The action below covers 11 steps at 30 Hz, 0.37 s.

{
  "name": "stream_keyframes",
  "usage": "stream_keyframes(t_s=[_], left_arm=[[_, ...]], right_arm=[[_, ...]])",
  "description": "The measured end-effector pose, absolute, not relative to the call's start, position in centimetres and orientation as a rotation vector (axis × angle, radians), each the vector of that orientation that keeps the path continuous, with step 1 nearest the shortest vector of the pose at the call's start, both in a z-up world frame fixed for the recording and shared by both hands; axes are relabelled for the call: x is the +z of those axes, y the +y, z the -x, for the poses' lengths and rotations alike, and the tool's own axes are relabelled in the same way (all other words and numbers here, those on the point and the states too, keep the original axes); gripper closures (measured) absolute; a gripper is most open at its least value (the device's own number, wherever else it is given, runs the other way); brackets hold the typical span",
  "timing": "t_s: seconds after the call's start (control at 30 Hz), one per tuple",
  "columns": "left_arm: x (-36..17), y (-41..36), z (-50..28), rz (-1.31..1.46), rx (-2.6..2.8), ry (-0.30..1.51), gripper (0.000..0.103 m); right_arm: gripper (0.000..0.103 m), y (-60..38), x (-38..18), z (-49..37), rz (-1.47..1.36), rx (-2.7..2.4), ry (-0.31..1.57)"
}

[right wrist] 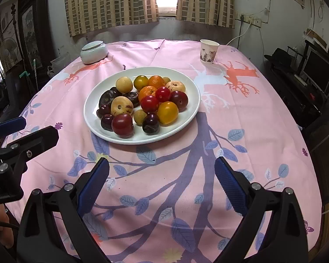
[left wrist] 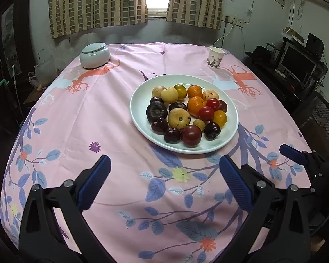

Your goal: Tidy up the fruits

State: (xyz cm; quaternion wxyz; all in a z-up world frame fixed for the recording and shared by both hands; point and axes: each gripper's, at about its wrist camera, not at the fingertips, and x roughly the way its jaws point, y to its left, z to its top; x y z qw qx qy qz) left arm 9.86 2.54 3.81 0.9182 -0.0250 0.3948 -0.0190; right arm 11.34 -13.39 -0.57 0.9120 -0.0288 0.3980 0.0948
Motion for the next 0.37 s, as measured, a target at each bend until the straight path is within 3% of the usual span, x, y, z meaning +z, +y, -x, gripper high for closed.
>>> stream_keyframes(t_s=[0.37], left_arm=[[3.27,2.98,-10.14,0.064,-0.038,0.834,0.002]], right_arm=[[0.006,-13.37,-0.58,-11.44,0.059,0.196,0.824]])
